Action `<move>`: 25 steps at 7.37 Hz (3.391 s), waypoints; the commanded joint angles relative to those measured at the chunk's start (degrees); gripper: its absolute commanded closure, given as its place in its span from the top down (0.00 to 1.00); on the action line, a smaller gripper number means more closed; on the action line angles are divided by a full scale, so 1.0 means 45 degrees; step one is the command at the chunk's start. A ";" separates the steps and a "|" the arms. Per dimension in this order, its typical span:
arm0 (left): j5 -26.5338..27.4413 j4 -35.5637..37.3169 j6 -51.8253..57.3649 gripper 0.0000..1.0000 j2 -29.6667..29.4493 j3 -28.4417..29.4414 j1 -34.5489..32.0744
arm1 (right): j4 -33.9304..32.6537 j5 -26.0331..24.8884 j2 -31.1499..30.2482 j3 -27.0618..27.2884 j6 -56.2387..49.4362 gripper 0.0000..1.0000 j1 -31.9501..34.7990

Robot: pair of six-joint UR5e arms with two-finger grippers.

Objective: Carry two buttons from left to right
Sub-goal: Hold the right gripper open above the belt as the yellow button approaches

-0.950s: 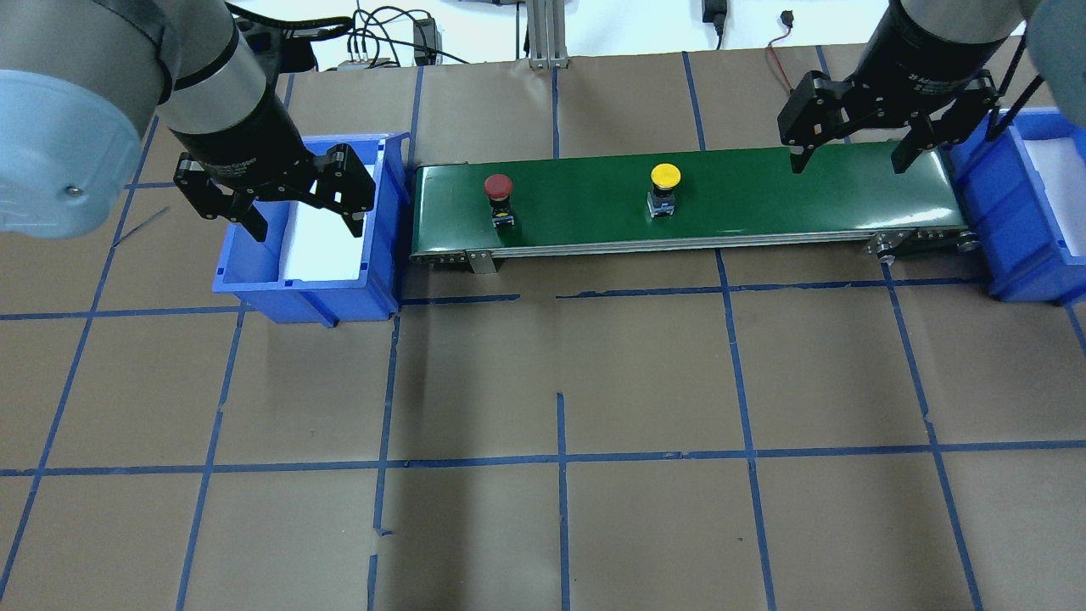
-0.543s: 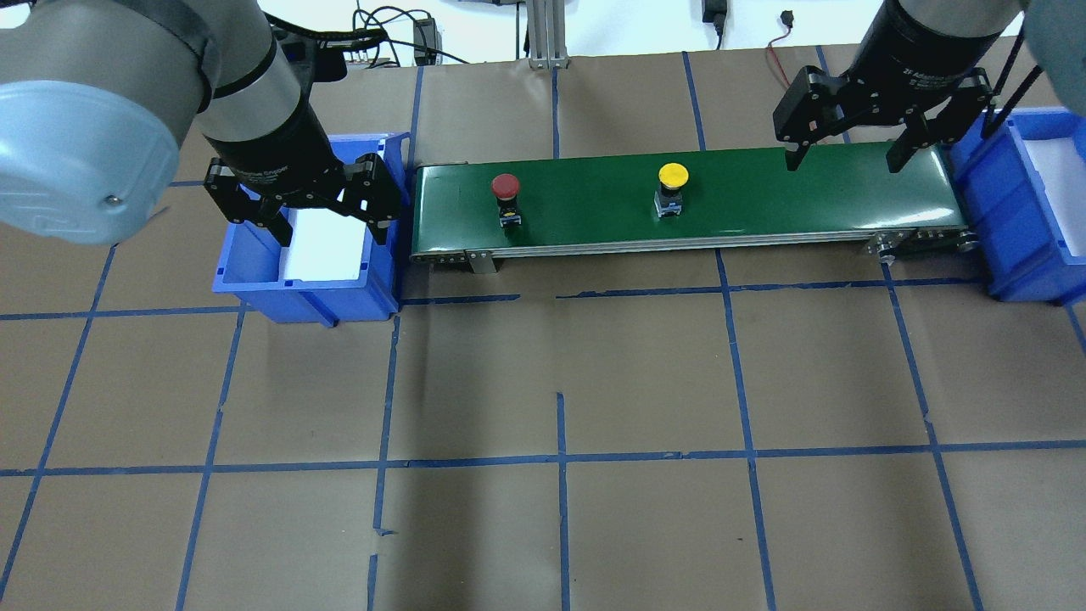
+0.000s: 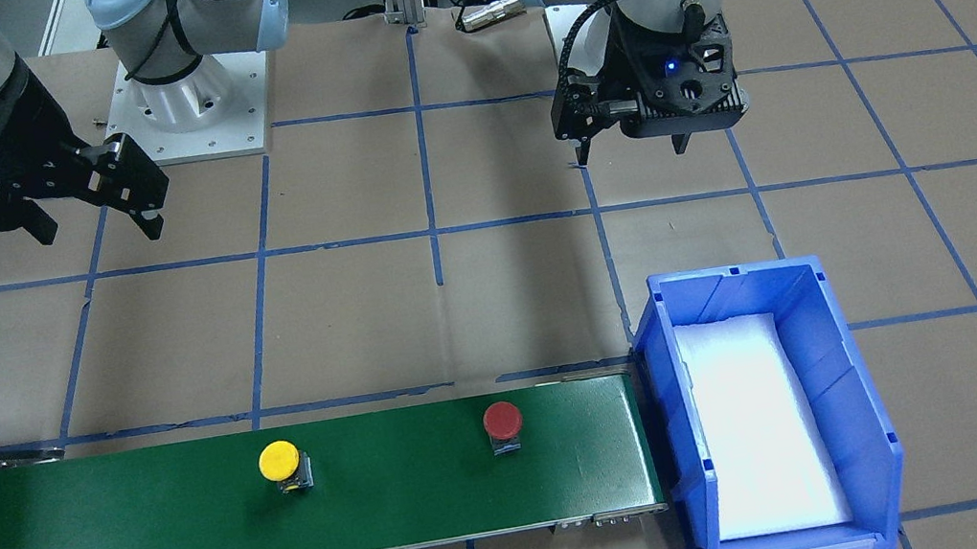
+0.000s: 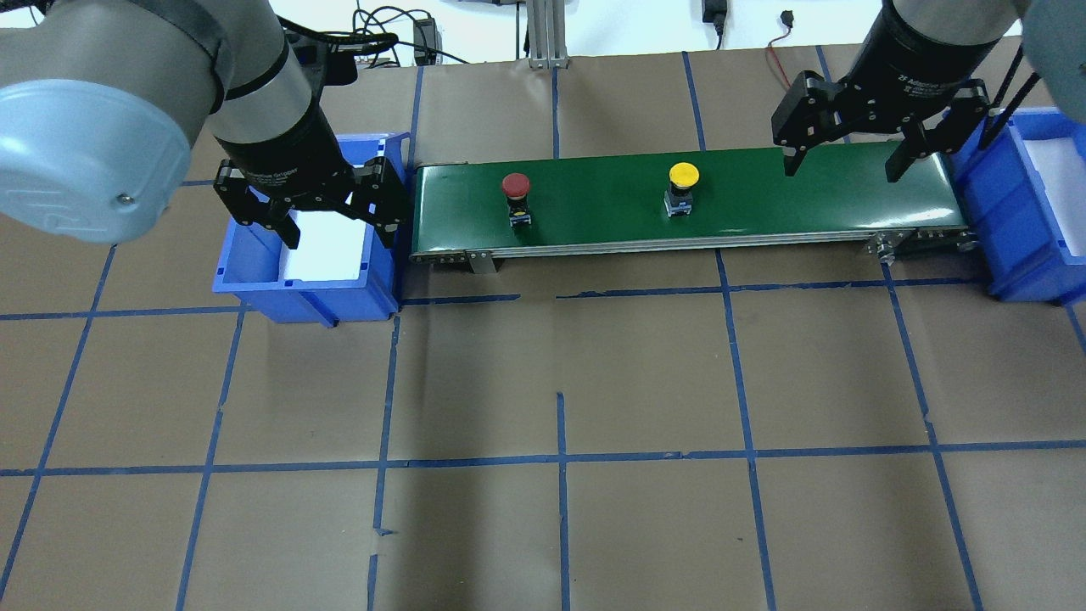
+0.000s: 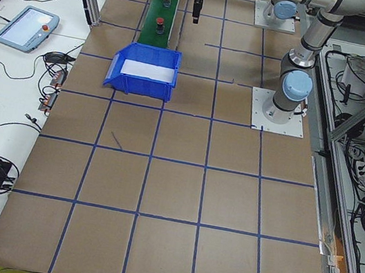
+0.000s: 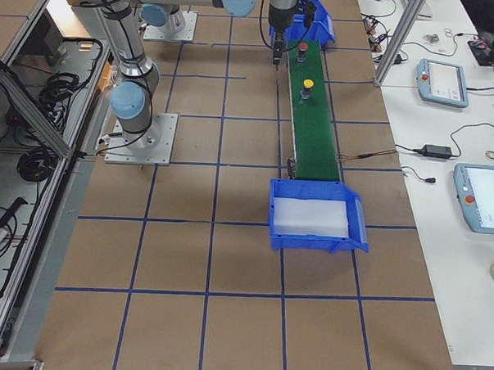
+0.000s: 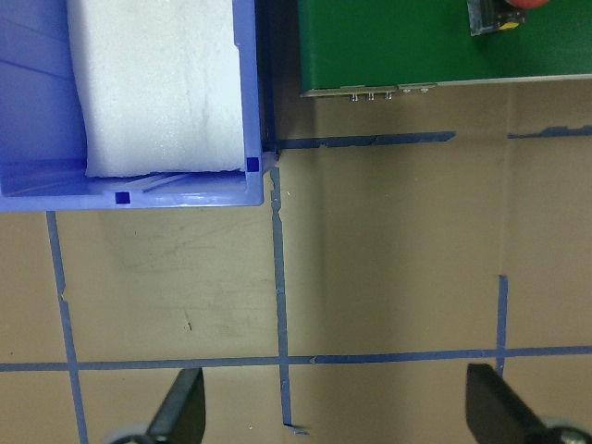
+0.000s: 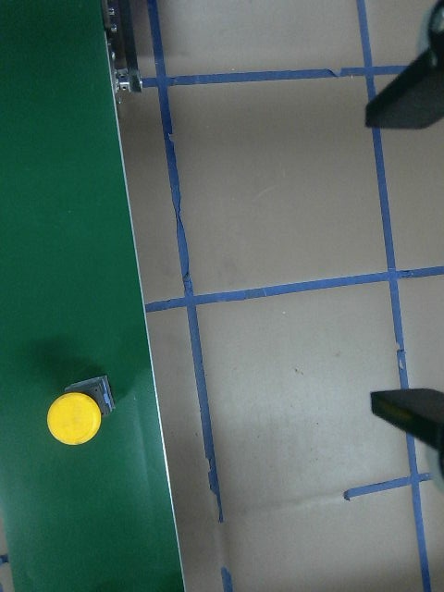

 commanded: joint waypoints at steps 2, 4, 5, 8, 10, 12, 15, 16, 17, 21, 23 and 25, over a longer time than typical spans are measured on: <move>-0.0028 -0.0014 -0.0013 1.00 0.0001 -0.0004 -0.0020 | -0.0009 -0.0023 0.0094 0.0050 -0.0085 0.97 0.0020; -0.0009 -0.0034 -0.0013 1.00 0.0001 -0.0004 -0.0020 | -0.0028 0.0016 0.0114 0.0108 -0.0831 0.97 0.0078; -0.0008 -0.0034 -0.0013 1.00 0.0001 -0.0023 -0.0020 | -0.0009 0.0016 0.0095 0.0108 -0.0773 0.99 0.0098; -0.0008 -0.0034 -0.0013 1.00 0.0001 -0.0004 -0.0020 | 0.0011 0.0016 0.0095 0.0108 -0.0753 1.00 0.0098; 0.0011 -0.0034 -0.0013 1.00 0.0001 -0.0004 -0.0020 | 0.0011 0.0016 0.0095 0.0108 -0.0752 1.00 0.0098; 0.0011 -0.0034 -0.0013 1.00 0.0001 -0.0004 -0.0021 | 0.0011 -0.0003 0.0076 0.0108 -0.0772 1.00 0.0098; 0.0050 -0.0034 0.0007 1.00 0.0001 -0.0004 -0.0040 | 0.0031 0.0016 0.0075 0.0108 -0.0733 1.00 0.0098; 0.0069 -0.0034 0.0007 1.00 0.0020 -0.0004 -0.0040 | 0.0031 0.0016 0.0095 0.0127 -0.0714 1.00 0.0098; 0.0070 -0.0053 0.0007 1.00 0.0020 -0.0004 -0.0040 | -0.0008 -0.0100 0.0095 0.0244 -0.0713 1.00 0.0098; 0.0089 -0.0053 0.0026 1.00 0.0020 0.0016 -0.0040 | -0.0359 -0.0160 0.0114 0.0559 -0.1081 1.00 0.0040; 0.0128 -0.0034 0.0026 1.00 0.0040 -0.0062 -0.0040 | -0.1660 -0.0140 0.1183 0.0402 -0.1920 1.00 -0.0310; 0.0128 -0.0053 0.0026 1.00 0.0040 -0.0082 -0.0040 | -0.3590 -0.0120 0.2725 0.0323 -0.2646 1.00 -0.0565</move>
